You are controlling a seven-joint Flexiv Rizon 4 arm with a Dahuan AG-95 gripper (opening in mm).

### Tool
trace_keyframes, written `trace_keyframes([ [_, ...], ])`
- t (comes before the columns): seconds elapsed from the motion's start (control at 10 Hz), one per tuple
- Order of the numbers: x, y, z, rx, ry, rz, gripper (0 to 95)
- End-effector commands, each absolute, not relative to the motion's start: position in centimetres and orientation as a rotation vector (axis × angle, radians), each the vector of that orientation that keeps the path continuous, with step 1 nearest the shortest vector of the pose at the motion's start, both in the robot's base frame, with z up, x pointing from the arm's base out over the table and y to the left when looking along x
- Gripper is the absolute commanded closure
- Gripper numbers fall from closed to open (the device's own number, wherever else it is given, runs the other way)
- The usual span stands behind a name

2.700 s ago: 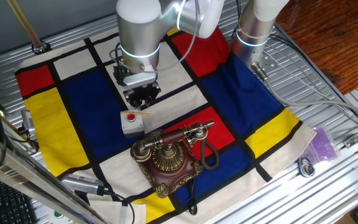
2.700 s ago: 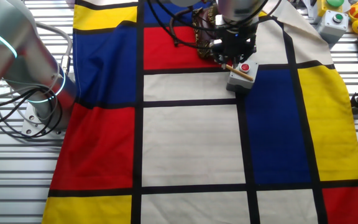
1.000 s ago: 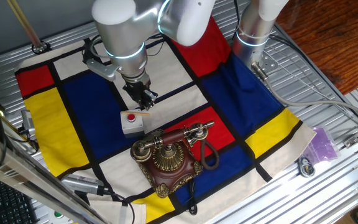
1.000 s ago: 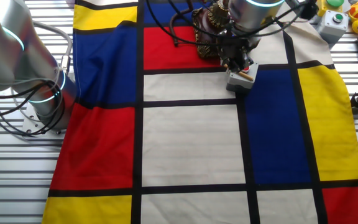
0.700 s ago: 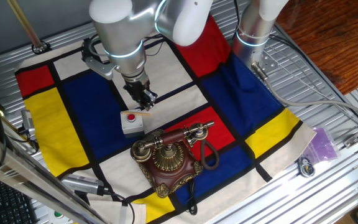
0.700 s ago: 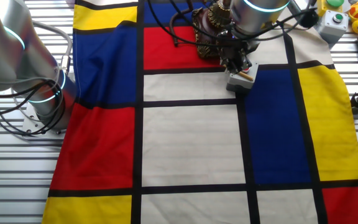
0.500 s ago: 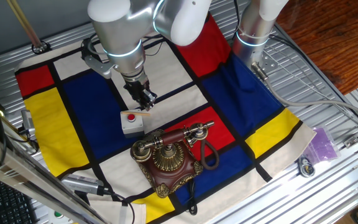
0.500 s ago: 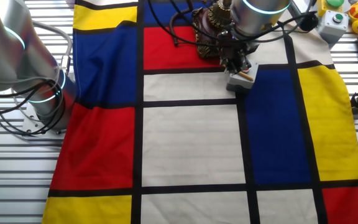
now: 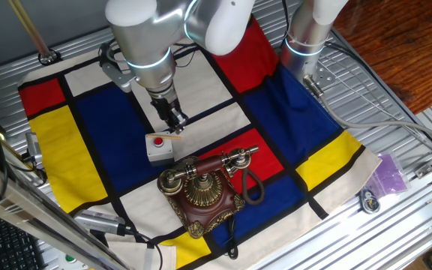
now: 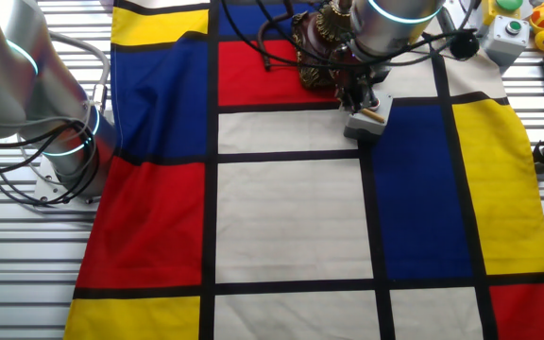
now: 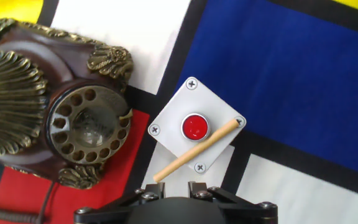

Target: Dial a number on an old rotary phone

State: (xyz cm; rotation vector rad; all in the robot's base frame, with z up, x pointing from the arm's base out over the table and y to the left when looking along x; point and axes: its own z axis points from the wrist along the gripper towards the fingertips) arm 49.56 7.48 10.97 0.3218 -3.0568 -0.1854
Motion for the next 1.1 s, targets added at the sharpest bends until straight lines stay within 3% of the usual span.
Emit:
trace_keyframes([
  [0.1, 49.6, 7.8, 10.8, 0.102, -3.065, -0.196, 76.0],
  [1.1, 49.8, 8.9, 10.2, -0.101, -3.074, -0.228, 76.0],
])
